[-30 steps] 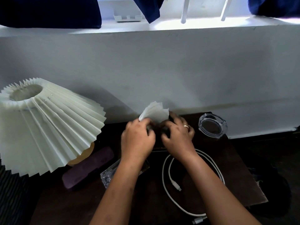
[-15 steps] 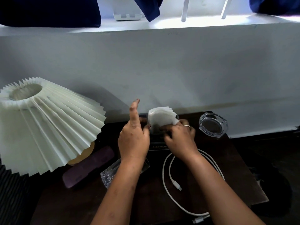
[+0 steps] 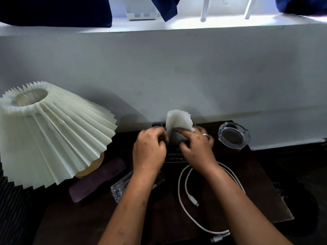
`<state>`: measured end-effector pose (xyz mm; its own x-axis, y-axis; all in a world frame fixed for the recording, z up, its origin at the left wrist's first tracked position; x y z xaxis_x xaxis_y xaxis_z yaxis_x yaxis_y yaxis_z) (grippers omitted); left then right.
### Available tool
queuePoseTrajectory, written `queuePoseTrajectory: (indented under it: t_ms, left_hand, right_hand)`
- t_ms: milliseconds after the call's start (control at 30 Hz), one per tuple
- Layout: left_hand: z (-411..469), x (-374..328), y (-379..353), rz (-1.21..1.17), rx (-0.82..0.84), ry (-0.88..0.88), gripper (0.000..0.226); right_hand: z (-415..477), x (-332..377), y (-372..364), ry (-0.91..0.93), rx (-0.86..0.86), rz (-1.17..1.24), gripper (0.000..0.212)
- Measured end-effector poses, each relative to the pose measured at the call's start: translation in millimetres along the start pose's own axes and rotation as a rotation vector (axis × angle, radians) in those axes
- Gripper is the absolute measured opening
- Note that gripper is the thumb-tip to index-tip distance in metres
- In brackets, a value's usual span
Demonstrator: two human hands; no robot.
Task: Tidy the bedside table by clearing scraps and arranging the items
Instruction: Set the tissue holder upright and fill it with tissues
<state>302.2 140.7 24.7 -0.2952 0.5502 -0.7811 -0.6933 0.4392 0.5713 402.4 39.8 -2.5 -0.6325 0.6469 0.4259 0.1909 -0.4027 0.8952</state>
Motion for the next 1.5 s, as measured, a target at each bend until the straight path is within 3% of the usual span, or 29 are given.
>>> queuePoseTrajectory:
  t_ms: [133,467,733,933,1067,1167,1233,1300,1500]
  left_hand:
    - [-1.5,3.3,-11.4,0.098,0.098,-0.036,0.039]
    - [-2.6,2.0,-16.4,0.197,0.137,0.014,0.030]
    - [-0.8,6.8,-15.8,0.187,0.177,0.048,0.030]
    - [2.2,16.0,-2.3,0.143,0.085,0.191,0.033]
    - [3.1,25.9,1.1,0.101,0.093,0.311,0.041]
    - [3.6,32.2,3.4,0.097,0.087,0.354,0.042]
    - [3.9,39.6,5.2,0.110,0.103,0.393,0.038]
    - [4.6,44.6,7.6,0.125,0.122,0.414,0.035]
    - [8.0,42.7,8.1,0.044,0.104,0.364,0.034]
  right_hand:
    - [0.6,0.0,2.3,-0.006,-0.033,-0.018,0.044]
    - [0.0,2.6,2.2,0.030,-0.037,0.013,0.047]
    - [1.4,-7.0,-1.8,-0.013,-0.003,0.035,0.035]
    - [2.2,-16.9,28.2,-0.093,-0.268,0.266,0.026]
    - [-1.7,-39.9,39.8,-0.299,-0.374,0.327,0.018]
    - [-1.6,-65.3,26.5,-0.509,-0.196,0.205,0.012]
    - [-1.8,-72.8,5.7,-0.564,0.042,0.145,0.028]
    - [-2.6,-68.3,-6.3,-0.554,0.152,0.177,0.039]
    - [-0.5,-51.1,-5.4,-0.479,0.016,0.399,0.023]
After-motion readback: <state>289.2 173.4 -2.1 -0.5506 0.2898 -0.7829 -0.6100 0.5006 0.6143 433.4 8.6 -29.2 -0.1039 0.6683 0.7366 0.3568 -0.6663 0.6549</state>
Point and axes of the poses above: each hand's wrist, its own z-axis towards the middle knuckle, its own y-axis out of the back of the hand, x = y × z, the point moved 7 cm from there along z, towards the middle knuckle, and after that the axes turned 9 degrees about -z, right-handed, at the moved point
